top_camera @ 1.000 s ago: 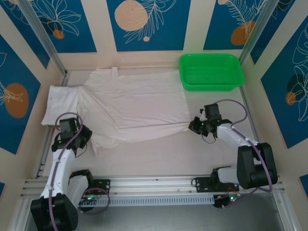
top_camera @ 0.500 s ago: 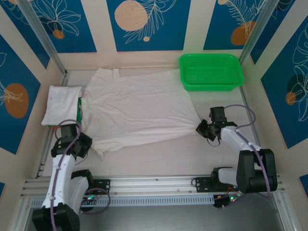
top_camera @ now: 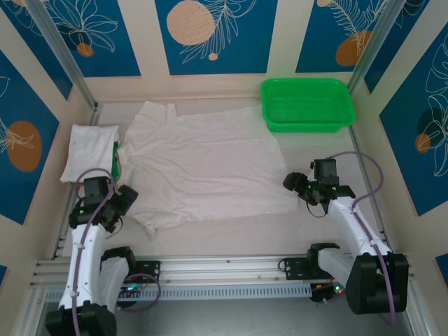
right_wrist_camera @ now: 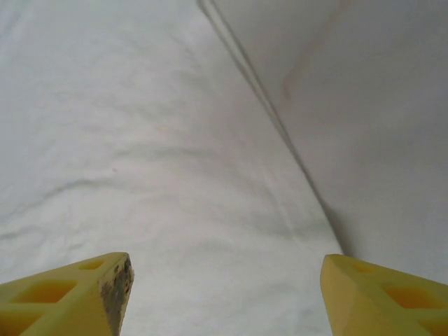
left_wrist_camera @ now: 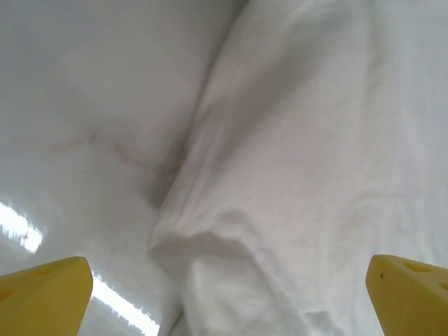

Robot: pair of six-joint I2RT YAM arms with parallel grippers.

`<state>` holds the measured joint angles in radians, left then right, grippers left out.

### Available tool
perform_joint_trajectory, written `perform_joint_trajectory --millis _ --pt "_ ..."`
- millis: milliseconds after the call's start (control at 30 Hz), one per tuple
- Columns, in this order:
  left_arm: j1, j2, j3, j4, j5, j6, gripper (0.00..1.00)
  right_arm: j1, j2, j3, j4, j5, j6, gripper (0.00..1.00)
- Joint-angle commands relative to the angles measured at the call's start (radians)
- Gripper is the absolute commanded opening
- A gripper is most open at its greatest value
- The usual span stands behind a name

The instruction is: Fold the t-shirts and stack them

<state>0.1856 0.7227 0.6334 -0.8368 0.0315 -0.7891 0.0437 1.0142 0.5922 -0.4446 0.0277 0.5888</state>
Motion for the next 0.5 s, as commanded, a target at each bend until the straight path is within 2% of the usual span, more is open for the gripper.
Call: perform_joint_trajectory --millis 0,200,367,467 --pt "-0.022 0.033 0.075 0.131 -0.017 0.121 1.0 0.048 0.073 0.083 0.122 0.012 -0.096 0.72" --pt "-0.184 0.33 0.185 0.332 -0.076 0.131 1.0 0.186 0.445 0.333 0.253 0.098 -0.133 0.7" --pt "-0.215 0.552 0.244 0.491 -0.058 0.081 1.0 0.202 0.719 0.577 0.273 0.117 -0.144 0.62" --pt "-0.225 0.638 0.278 0.528 -0.037 0.063 1.0 0.201 0.852 0.749 0.236 0.043 -0.173 0.6"
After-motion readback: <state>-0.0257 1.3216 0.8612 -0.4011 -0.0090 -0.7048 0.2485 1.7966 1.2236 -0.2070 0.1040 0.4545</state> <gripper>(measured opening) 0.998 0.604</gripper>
